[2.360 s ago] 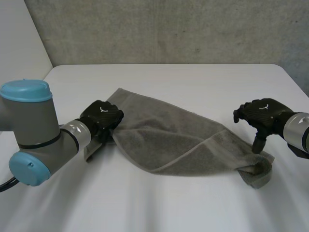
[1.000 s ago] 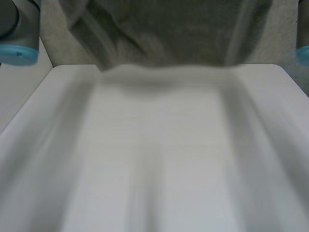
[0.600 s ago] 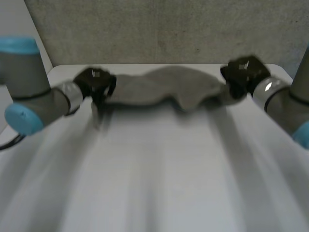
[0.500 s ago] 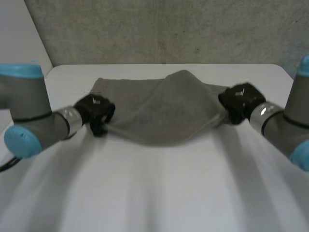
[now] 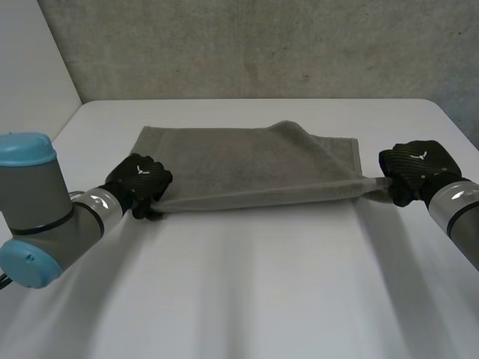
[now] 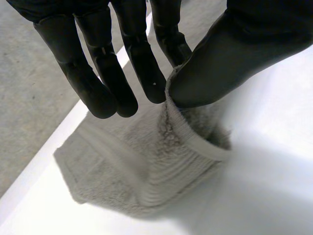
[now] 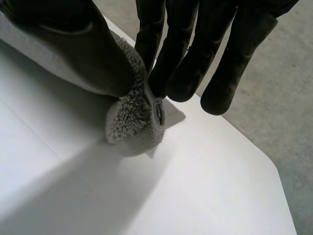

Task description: Fold the towel.

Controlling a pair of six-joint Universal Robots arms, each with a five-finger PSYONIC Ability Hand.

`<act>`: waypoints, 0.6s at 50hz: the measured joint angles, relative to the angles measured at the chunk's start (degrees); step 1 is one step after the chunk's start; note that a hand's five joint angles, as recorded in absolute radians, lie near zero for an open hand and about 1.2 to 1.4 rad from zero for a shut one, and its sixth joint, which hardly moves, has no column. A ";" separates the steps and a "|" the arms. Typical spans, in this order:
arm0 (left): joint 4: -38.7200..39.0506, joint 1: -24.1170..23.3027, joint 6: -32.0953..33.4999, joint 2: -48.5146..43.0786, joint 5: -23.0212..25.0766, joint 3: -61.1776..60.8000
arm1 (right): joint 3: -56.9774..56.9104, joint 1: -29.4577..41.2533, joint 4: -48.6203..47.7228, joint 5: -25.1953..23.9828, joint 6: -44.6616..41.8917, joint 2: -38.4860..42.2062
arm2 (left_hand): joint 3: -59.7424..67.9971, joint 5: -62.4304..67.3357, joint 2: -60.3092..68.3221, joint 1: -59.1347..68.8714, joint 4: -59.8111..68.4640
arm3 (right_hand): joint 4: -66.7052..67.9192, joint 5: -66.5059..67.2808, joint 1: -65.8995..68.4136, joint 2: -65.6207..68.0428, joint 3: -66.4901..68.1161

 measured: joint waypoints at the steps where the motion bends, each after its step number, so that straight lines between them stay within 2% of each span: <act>1: 0.41 -0.02 0.02 -0.29 -0.41 -0.01 | 0.13 -0.16 -0.19 -0.03 0.19 0.10 | 0.00 0.00 0.00 0.00 0.00 | 0.00 0.00 0.00 0.00 0.00; 10: 1.92 -0.26 0.24 -3.63 -4.53 -0.24 | 0.30 -0.93 -1.00 -0.13 0.88 2.11 | -5.65 -1.83 -2.37 -1.20 -4.18 | 0.00 0.00 0.01 0.00 0.00; 12: 1.95 -0.27 0.24 -3.87 -4.69 -0.35 | 0.20 -0.97 -0.97 -0.11 0.82 2.35 | -9.61 -5.25 -6.14 -4.53 -8.23 | 0.00 0.00 0.01 0.00 0.00; 17: 2.01 -0.30 0.19 -4.36 -4.59 -0.54 | 0.04 -1.06 -0.94 -0.03 0.77 2.59 | -31.82 -27.88 -28.54 -27.67 -30.69 | 0.00 0.00 0.01 0.00 0.00; 24: 2.06 -0.45 -0.04 -4.94 -4.41 -0.61 | 0.09 -1.33 -1.27 0.21 1.06 2.54 | -42.45 -38.61 -38.91 -37.50 -40.29 | 0.00 0.00 0.01 0.00 0.00; 30: 2.30 -0.56 -0.52 -5.55 -4.48 -0.58 | 0.07 -1.79 -1.66 0.42 2.20 2.40 | -42.93 -39.33 -39.28 -37.95 -40.49 | 0.00 0.00 0.01 0.00 0.00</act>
